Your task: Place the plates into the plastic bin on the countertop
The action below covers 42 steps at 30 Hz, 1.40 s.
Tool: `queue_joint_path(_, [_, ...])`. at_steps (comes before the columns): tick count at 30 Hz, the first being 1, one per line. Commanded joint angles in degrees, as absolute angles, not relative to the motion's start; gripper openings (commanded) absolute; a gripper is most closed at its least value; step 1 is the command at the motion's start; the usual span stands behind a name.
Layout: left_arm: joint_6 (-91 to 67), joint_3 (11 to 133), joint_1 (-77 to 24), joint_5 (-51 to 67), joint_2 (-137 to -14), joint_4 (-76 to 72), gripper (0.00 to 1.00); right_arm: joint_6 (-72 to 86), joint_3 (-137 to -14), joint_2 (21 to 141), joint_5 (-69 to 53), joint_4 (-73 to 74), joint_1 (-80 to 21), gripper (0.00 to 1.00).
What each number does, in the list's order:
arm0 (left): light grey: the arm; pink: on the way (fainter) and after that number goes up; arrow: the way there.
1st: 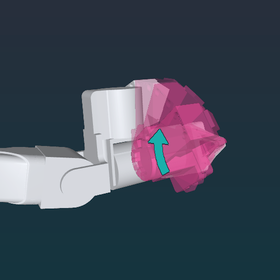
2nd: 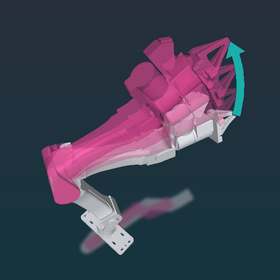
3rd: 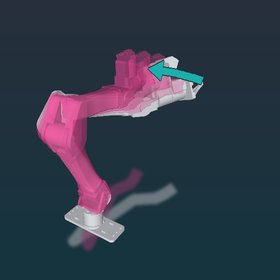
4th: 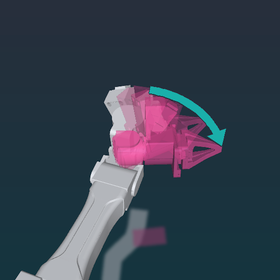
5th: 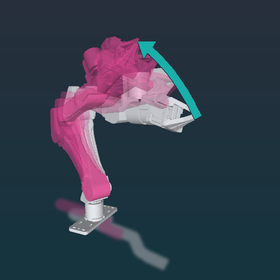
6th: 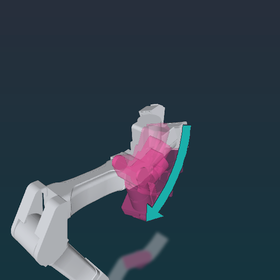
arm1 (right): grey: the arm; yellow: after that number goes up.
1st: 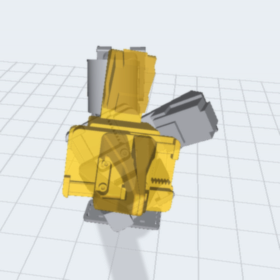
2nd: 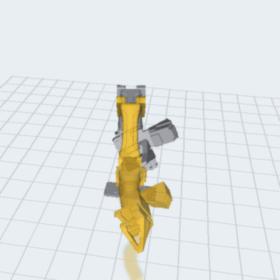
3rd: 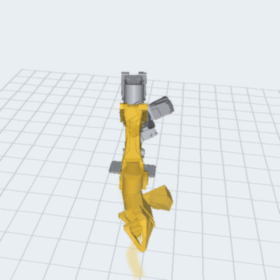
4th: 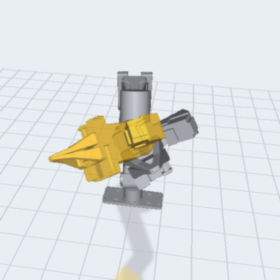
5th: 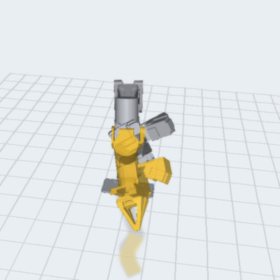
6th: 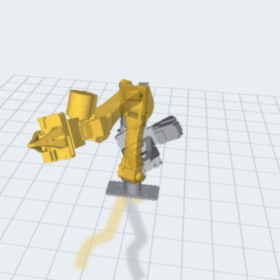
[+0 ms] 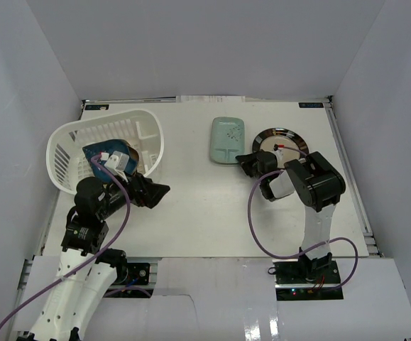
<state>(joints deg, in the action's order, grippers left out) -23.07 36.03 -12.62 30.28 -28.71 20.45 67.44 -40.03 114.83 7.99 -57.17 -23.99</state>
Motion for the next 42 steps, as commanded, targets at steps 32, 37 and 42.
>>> queue_joint_path(32, [-29.1, 62.8, -13.1, 30.1, -29.4, 21.9, 0.98, 35.0, -94.0, 110.4, -5.0, -23.0, -53.8, 0.08])
queue_joint_path(37, [-28.7, 57.9, -13.1, 29.2, -27.3, 22.8, 0.98, 33.9, -105.4, 120.9, -4.7, -16.1, -56.9, 0.08])
queue_joint_path(42, [-28.0, 55.5, -13.1, 28.6, -26.4, 24.1, 0.98, 32.7, -115.6, 127.3, -2.5, -10.9, -58.3, 0.08])
